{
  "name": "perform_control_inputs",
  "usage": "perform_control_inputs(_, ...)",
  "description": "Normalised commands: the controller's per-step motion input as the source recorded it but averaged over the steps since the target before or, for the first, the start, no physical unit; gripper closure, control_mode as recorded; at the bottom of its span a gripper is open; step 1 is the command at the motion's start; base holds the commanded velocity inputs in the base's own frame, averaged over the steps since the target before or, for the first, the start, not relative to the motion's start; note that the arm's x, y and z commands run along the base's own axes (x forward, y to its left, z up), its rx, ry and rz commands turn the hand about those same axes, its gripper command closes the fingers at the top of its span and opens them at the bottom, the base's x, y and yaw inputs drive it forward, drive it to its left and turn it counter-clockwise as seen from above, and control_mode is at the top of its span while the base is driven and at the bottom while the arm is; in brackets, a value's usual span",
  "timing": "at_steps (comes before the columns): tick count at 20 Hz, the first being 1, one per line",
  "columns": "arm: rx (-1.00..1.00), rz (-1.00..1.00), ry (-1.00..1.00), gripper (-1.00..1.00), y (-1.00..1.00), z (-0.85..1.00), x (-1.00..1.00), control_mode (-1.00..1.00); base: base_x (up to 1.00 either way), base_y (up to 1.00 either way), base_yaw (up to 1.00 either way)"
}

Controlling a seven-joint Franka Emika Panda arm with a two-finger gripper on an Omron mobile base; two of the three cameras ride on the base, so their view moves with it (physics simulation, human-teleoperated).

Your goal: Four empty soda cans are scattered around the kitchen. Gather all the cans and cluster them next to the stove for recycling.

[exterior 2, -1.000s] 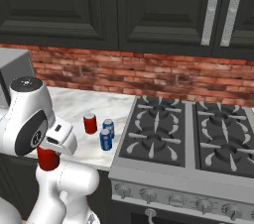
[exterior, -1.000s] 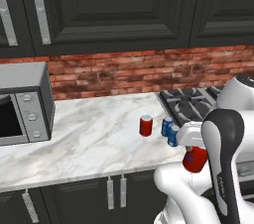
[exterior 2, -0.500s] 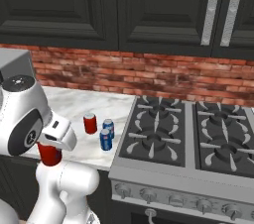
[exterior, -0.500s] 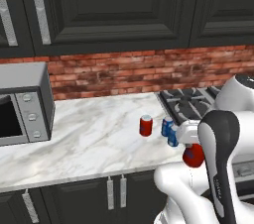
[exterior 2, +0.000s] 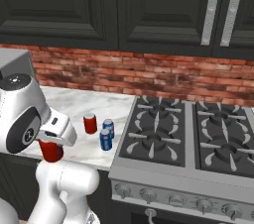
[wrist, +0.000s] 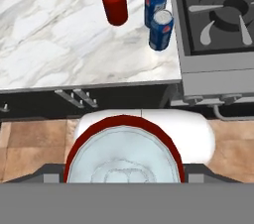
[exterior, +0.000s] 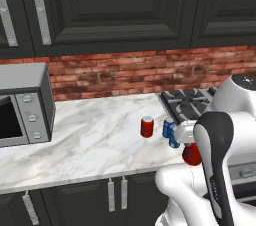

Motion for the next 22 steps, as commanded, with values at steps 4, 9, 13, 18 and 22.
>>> perform_control_inputs(4, -0.02, 0.02, -0.12, 1.0, 0.0, -0.17, 0.08, -1.0, 0.0, 0.0, 0.0)
perform_control_inputs(9, -0.03, 0.0, -0.04, 1.0, 0.01, -0.39, 0.41, -1.0, 0.0, 0.0, 0.0)
perform_control_inputs(13, -0.02, 0.0, -0.01, 1.0, 0.0, -0.46, 0.45, -1.0, 0.0, 0.0, 0.0)
perform_control_inputs(18, 0.0, 0.0, 0.0, 1.0, 0.0, -0.43, 0.42, -1.0, 0.0, 0.0, 0.0)
perform_control_inputs(22, 0.0, 0.0, -0.04, 1.0, 0.0, -0.41, 0.34, -1.0, 0.0, 0.0, 0.0)
